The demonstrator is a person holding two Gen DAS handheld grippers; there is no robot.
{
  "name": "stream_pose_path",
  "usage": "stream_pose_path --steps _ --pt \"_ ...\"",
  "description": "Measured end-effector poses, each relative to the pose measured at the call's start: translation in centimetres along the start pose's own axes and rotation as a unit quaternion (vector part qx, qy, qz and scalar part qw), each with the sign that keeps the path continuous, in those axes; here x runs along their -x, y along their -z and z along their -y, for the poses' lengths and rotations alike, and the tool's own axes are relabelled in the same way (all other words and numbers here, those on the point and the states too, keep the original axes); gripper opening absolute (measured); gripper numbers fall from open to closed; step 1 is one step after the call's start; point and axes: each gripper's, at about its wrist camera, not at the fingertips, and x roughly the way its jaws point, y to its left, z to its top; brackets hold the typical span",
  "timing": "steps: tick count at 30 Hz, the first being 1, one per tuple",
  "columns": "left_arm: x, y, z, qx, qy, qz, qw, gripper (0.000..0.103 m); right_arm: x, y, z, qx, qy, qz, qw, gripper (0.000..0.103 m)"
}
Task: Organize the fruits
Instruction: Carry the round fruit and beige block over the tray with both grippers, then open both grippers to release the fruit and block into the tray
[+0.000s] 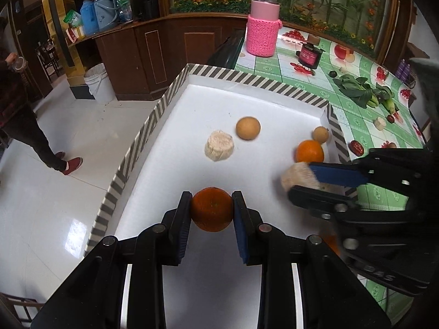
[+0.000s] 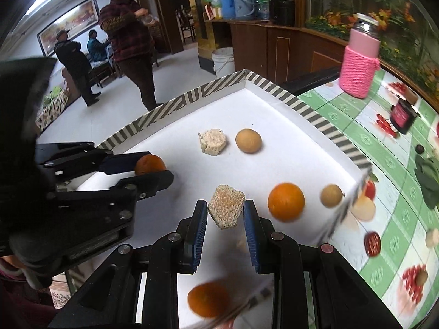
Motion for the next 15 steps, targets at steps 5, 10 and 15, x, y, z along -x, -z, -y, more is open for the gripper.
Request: stream_pose_path --steps 5,10,15 --pt "-0.7 -0.8 0.1 -0.012 -0.005 -0.006 0.9999 0.027 -1.2 -0.2 0.4 -0.005 0.002 -0.014 1.0 0.027" --pt "-2.2 -1.3 0.0 -0.006 -0.004 -0.026 0.9996 0.027 -2.0 0.0 0.9 -0.009 0.009 -0.025 1.0 0.028" --pt "-3.1 -1.3 0.2 -0.003 -0.011 -0.037 0.9992 0.027 -2.2 0.0 1.2 -0.009 0.008 -0.024 1.0 0.029"
